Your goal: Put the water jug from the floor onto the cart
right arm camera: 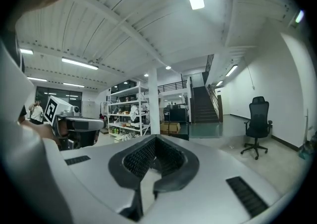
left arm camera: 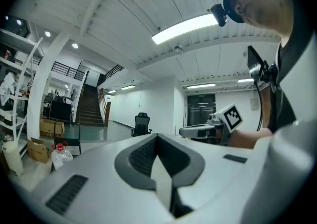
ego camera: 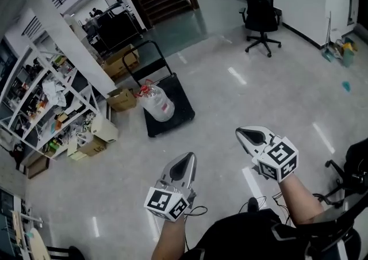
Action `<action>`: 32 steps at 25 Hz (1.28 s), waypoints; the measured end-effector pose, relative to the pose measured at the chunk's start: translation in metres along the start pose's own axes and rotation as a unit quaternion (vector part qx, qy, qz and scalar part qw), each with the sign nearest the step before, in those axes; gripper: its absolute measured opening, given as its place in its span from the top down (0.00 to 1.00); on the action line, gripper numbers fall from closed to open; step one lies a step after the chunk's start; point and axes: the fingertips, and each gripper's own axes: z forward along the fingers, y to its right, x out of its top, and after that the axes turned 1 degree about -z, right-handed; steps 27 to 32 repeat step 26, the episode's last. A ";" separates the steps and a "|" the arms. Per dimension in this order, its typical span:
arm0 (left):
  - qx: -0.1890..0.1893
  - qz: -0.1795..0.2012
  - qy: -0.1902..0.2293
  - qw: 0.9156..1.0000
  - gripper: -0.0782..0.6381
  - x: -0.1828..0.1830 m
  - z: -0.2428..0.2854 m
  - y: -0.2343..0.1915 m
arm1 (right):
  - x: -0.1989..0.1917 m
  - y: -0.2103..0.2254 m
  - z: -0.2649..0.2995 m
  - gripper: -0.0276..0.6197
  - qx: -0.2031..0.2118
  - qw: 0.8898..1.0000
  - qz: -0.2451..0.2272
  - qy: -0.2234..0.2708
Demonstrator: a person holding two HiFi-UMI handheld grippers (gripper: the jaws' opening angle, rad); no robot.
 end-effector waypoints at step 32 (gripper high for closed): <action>-0.005 -0.004 0.021 1.000 0.89 0.008 -0.036 -0.021 | 0.013 -0.037 0.012 0.95 -0.011 1.000 -0.011 -0.007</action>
